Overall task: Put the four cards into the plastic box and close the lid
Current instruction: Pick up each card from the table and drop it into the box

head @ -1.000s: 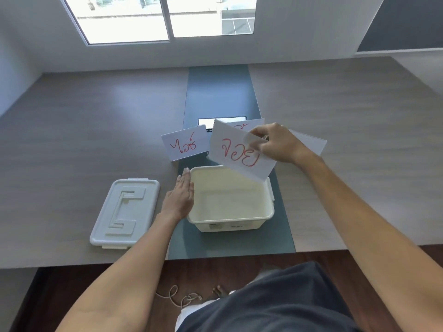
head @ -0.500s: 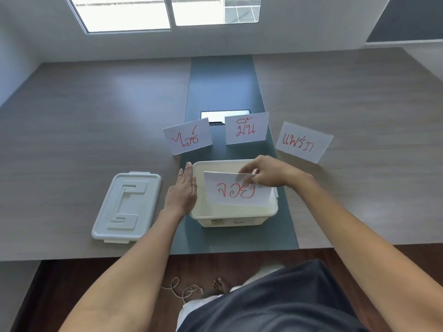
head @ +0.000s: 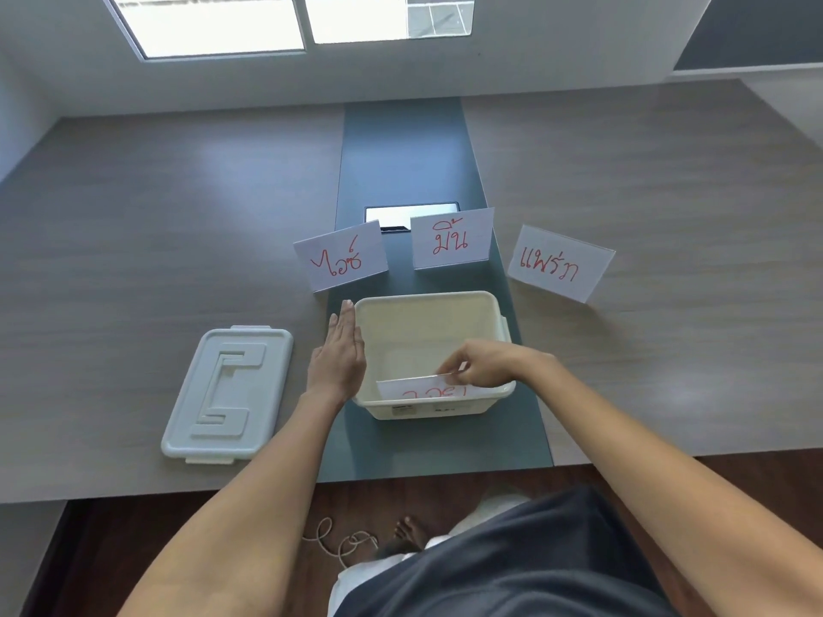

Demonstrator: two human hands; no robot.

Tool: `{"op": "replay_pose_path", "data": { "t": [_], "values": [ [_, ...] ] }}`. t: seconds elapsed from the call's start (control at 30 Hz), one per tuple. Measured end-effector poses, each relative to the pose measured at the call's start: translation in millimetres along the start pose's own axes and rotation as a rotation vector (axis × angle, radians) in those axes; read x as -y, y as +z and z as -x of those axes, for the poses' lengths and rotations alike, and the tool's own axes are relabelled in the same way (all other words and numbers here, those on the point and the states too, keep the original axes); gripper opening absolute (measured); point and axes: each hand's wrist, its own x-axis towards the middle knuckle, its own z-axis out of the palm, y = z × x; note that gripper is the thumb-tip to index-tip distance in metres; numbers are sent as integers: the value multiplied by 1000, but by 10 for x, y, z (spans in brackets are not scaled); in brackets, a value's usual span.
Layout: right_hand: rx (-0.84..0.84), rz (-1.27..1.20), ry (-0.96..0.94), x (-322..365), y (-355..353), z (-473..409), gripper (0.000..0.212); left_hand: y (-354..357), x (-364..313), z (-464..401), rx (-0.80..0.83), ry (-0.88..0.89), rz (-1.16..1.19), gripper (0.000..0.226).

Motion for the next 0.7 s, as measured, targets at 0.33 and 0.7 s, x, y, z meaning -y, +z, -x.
{"op": "replay_pose_path", "data": {
  "t": [0.33,0.7],
  "values": [
    [44,-10,-26,-60,-45,-52,35,-5,-70,-151,5,13,-7,55],
    [-645,-375,-202,-189,-648,-169,29,23,-161,-275,20,29,16,55]
  ]
}}
